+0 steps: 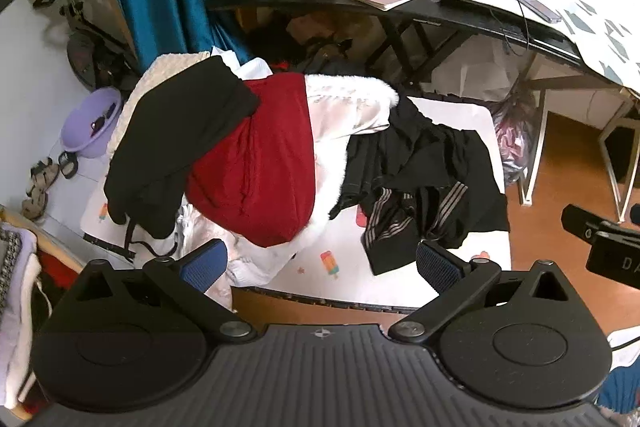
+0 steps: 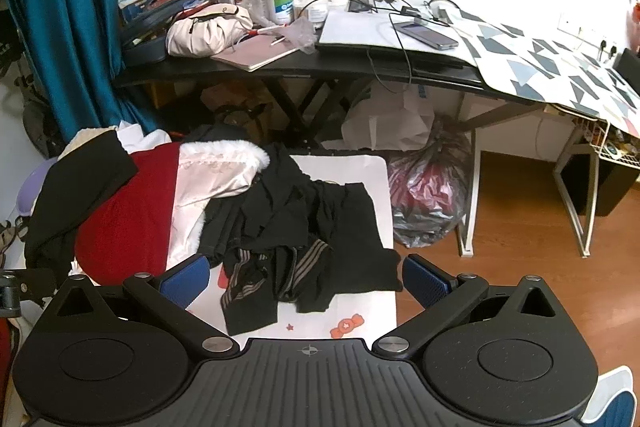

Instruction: Fold clothes

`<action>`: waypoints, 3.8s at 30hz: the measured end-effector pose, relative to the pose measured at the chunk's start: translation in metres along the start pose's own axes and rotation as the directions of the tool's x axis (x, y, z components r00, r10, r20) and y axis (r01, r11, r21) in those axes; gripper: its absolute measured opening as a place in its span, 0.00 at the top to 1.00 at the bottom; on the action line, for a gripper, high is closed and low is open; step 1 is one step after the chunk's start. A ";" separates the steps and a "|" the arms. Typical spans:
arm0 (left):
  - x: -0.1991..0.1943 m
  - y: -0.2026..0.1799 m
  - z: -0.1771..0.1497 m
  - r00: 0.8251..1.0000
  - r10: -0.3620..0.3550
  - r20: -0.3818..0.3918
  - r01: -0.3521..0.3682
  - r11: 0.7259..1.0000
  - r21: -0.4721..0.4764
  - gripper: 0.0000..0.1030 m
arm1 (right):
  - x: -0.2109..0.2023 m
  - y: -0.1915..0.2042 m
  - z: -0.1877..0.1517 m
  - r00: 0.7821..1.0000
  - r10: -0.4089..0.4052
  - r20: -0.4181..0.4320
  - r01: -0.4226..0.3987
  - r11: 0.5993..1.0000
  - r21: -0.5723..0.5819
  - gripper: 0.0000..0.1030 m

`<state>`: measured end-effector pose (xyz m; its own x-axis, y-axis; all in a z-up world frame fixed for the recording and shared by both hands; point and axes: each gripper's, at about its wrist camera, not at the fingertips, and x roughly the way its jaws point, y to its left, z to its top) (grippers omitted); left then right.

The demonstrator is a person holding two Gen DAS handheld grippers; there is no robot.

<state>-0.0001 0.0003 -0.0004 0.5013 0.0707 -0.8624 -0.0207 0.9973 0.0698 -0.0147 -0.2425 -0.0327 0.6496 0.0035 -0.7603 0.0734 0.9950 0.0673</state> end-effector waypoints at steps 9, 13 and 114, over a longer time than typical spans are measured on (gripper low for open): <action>0.004 0.002 -0.003 0.998 -0.049 -0.036 0.047 0.997 -0.057 0.00 | -0.005 -0.008 -0.005 1.000 0.019 0.012 -0.019 0.999 0.035 0.01; 0.006 0.001 -0.002 0.998 -0.045 -0.045 0.043 0.998 -0.053 0.00 | -0.006 -0.009 -0.002 1.000 0.029 0.005 -0.030 0.999 0.044 0.01; 0.046 0.036 0.015 0.990 0.078 -0.116 -0.101 0.973 -0.205 0.00 | 0.060 0.008 0.014 0.997 0.034 -0.069 -0.037 0.998 -0.050 0.01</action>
<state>0.0351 0.0392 -0.0295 0.3944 0.1499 -0.9066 -0.2482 0.9673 0.0520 0.0351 -0.2356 -0.0685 0.5977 0.0439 -0.8005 0.0109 0.9980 0.0629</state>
